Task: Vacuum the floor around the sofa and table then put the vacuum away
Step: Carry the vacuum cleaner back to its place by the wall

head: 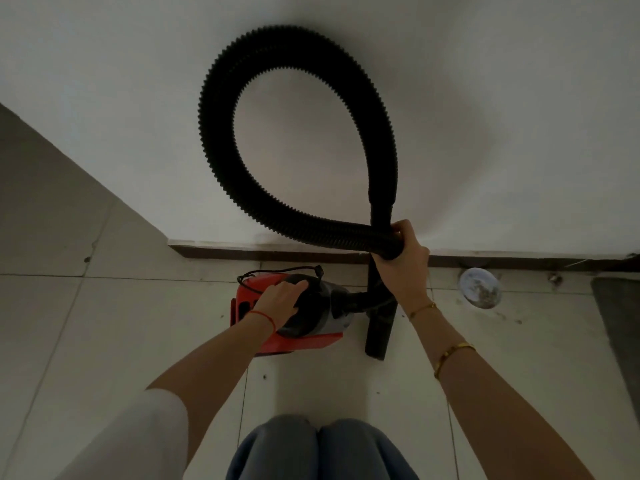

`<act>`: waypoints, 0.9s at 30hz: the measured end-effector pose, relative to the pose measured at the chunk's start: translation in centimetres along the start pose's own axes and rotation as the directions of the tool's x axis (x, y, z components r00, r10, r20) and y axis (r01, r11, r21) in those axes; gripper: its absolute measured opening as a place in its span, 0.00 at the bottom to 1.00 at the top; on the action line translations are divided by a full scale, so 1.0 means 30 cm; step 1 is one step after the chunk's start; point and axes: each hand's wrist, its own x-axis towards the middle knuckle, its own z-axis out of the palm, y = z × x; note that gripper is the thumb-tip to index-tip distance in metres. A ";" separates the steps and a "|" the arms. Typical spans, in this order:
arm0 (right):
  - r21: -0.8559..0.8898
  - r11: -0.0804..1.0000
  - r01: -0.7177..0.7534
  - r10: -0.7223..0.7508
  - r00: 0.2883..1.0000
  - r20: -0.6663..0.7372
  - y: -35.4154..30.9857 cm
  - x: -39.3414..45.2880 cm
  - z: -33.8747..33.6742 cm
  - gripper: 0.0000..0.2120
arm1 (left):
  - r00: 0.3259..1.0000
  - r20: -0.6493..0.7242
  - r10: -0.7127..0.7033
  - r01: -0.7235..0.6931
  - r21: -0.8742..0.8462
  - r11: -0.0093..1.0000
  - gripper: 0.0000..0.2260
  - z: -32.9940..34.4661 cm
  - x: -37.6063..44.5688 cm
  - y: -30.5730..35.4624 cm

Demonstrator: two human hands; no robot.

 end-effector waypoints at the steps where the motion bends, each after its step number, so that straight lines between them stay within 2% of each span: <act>1: 0.000 1.000 -0.001 0.001 1.000 0.000 0.032 0.003 0.027 0.14 | 1.000 0.001 0.005 -0.005 0.005 1.000 0.23 0.025 0.026 -0.016; 7: -0.010 1.000 0.016 -0.016 1.000 -0.008 0.164 0.011 0.135 0.15 | 0.999 0.017 0.030 -0.031 0.058 0.998 0.25 0.129 0.137 -0.087; 18: -0.032 0.998 0.049 -0.049 0.999 -0.011 0.212 0.006 0.223 0.19 | 0.998 0.057 0.014 -0.020 0.102 0.995 0.24 0.200 0.216 -0.090; 27: -0.118 0.992 0.049 -0.043 0.998 0.054 0.245 -0.025 0.239 0.27 | 0.997 -0.079 -0.015 0.022 0.098 0.995 0.16 0.239 0.210 -0.039</act>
